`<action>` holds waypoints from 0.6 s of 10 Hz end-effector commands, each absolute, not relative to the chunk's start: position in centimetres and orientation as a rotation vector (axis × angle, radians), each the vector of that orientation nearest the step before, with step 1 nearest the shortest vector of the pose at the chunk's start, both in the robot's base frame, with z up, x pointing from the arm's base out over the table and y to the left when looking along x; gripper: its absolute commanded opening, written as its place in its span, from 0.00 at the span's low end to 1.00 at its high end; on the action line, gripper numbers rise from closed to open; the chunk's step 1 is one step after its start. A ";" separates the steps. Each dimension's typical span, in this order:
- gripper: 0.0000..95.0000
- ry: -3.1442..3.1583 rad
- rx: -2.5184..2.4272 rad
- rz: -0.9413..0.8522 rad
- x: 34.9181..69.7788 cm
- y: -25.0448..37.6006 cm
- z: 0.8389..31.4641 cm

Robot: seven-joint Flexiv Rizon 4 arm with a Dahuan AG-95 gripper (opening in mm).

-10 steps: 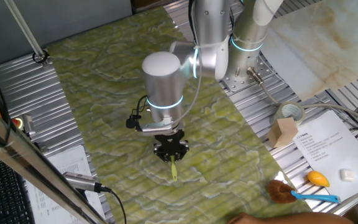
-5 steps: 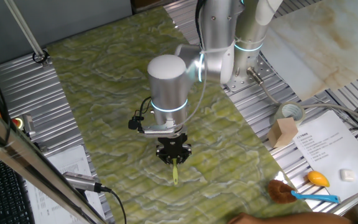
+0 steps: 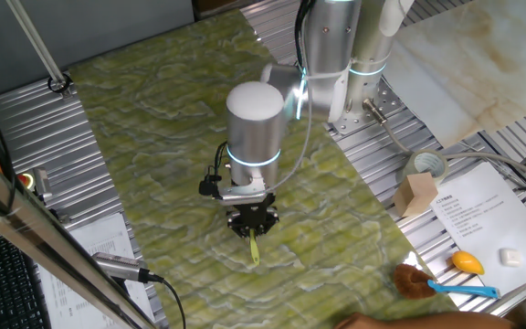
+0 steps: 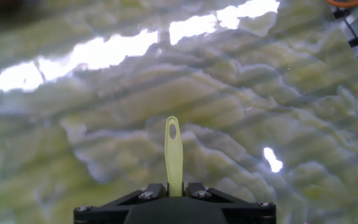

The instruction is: Scrub the table with a brush

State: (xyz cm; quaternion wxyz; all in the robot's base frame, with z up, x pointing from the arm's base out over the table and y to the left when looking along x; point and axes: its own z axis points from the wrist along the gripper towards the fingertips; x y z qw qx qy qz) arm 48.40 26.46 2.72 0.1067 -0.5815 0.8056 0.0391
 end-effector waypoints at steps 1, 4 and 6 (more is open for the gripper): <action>0.00 2.331 -1.783 0.118 48.3 25.0 2.9; 0.00 2.297 -1.836 0.105 48.2 23.3 3.0; 0.00 2.284 -1.851 0.103 48.2 22.3 2.6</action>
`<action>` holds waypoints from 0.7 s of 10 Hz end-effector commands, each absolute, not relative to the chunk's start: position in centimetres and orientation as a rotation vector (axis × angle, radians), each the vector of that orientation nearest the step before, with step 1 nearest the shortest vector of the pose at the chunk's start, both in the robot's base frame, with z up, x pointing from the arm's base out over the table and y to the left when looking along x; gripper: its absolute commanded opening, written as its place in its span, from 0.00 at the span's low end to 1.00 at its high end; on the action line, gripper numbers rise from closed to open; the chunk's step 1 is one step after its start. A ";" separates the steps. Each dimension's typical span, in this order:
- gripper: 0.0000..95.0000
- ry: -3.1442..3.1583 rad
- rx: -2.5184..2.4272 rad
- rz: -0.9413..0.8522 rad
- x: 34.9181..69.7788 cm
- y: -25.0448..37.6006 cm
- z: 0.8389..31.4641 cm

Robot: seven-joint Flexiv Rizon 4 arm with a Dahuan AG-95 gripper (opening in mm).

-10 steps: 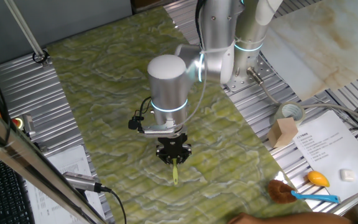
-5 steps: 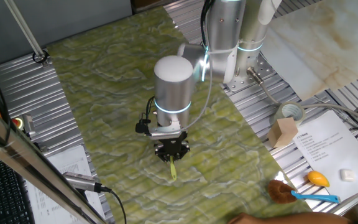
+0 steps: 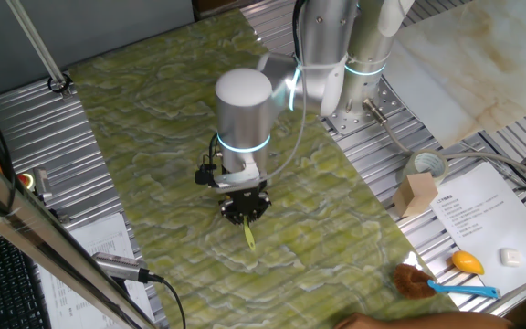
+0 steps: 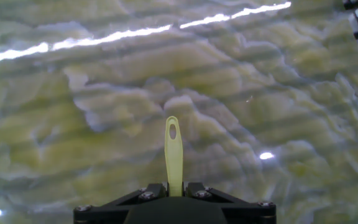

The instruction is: Scrub the table with a brush

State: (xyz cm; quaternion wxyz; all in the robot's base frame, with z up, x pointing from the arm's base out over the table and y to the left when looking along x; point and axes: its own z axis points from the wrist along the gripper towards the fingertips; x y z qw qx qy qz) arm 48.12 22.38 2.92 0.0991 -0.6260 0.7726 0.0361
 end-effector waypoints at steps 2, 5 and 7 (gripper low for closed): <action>0.00 2.282 -1.858 0.095 48.1 22.0 2.3; 0.00 2.292 -1.844 0.102 48.1 21.6 1.6; 0.00 2.309 -1.822 0.120 48.1 21.6 1.6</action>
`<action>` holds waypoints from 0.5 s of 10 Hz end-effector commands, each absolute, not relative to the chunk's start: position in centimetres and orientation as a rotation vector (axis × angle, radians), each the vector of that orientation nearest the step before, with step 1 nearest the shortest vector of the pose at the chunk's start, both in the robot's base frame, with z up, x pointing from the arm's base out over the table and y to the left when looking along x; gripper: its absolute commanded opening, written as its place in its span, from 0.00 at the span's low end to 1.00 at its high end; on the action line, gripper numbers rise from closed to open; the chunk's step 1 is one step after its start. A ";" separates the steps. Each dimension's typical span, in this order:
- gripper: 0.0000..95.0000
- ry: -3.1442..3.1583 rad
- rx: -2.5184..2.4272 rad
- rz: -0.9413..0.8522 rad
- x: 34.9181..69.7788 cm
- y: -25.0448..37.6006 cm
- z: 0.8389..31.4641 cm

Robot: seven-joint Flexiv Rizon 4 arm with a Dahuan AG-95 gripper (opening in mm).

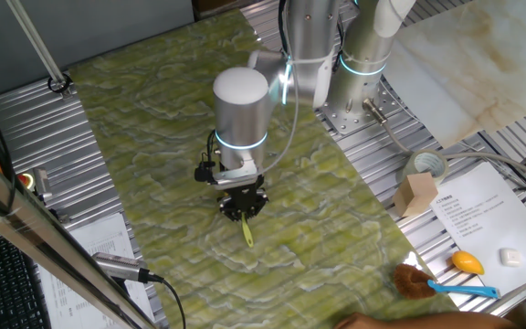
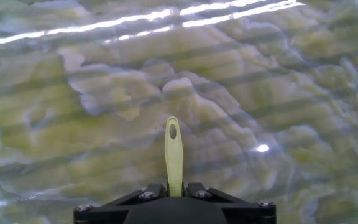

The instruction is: Scrub the table with a brush

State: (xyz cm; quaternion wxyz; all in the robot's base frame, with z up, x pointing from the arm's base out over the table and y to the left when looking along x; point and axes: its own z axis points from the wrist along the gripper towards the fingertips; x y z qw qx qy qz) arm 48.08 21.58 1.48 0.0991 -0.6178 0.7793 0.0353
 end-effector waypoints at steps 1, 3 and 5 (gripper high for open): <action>0.00 2.314 -1.818 0.126 48.1 21.6 1.6; 0.00 2.331 -1.804 0.141 48.1 21.6 1.8; 0.00 2.348 -1.793 0.153 48.0 21.6 1.9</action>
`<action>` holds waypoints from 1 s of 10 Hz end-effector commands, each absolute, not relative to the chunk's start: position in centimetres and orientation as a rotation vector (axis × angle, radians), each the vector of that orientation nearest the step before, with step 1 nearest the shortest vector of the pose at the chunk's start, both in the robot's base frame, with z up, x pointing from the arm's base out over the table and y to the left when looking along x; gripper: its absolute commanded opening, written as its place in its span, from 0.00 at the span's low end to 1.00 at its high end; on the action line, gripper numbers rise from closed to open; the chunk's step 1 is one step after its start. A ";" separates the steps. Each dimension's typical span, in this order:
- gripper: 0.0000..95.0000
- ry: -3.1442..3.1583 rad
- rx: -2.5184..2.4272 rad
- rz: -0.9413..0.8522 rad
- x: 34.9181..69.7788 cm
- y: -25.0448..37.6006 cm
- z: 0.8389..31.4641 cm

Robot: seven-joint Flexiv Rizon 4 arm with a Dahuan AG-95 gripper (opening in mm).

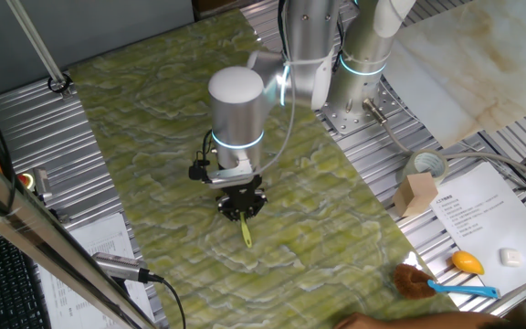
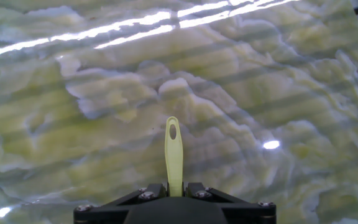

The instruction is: Scrub the table with a brush

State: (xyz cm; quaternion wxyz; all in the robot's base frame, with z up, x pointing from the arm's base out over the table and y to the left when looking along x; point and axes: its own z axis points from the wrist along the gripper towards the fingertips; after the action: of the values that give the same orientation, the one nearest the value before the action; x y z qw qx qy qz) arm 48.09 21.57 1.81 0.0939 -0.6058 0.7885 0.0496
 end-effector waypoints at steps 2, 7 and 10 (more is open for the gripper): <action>0.00 2.363 -1.767 0.163 47.6 21.6 1.7; 0.00 2.410 -1.707 0.169 47.2 22.5 1.9; 0.00 2.430 -1.681 0.171 47.1 23.4 2.2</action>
State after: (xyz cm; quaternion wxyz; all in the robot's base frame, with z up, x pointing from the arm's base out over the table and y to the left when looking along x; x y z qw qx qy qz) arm 47.04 23.49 2.27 0.0910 -0.5639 0.8187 0.0587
